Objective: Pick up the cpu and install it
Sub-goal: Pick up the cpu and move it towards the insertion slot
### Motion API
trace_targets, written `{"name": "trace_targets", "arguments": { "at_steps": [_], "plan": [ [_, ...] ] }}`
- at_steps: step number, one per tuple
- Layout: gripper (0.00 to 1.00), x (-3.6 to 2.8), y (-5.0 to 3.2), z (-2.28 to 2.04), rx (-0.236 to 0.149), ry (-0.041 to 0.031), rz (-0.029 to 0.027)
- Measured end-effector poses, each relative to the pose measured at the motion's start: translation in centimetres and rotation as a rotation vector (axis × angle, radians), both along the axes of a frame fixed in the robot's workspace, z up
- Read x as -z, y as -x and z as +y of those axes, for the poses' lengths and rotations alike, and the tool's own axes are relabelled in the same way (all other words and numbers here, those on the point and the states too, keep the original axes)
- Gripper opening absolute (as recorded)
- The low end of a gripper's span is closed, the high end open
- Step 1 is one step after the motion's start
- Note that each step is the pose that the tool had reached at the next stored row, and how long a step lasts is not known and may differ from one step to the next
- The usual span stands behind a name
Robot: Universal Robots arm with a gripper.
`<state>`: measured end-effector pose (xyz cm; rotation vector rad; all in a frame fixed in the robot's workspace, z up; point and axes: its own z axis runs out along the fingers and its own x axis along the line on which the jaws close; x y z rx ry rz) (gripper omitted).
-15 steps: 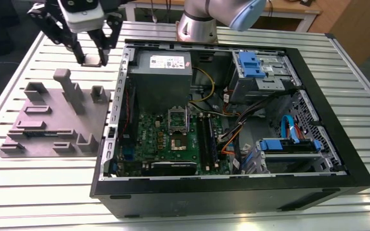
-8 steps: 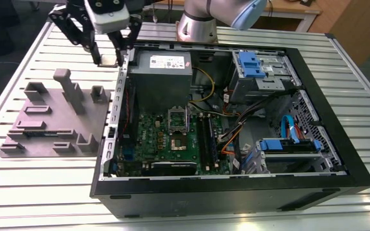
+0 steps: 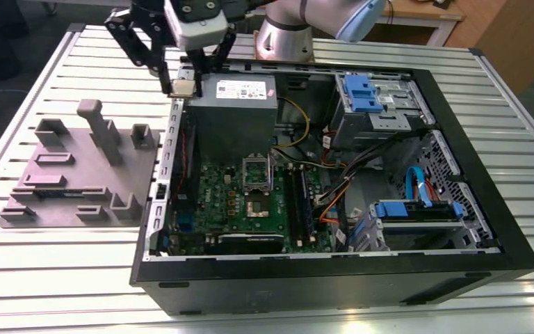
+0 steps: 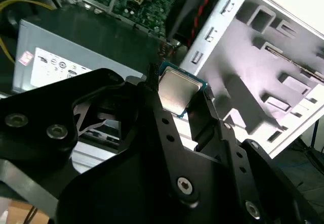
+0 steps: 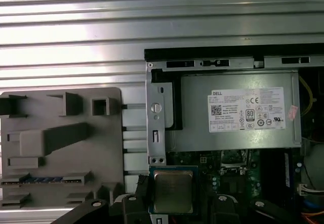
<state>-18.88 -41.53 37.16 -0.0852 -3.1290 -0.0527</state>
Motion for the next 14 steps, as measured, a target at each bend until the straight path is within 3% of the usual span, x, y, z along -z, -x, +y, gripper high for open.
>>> {"name": "trace_targets", "arguments": {
  "at_steps": [14],
  "plan": [
    [0.47,0.00,-5.82,0.00,0.000,0.0001,0.0000]
  ]
}}
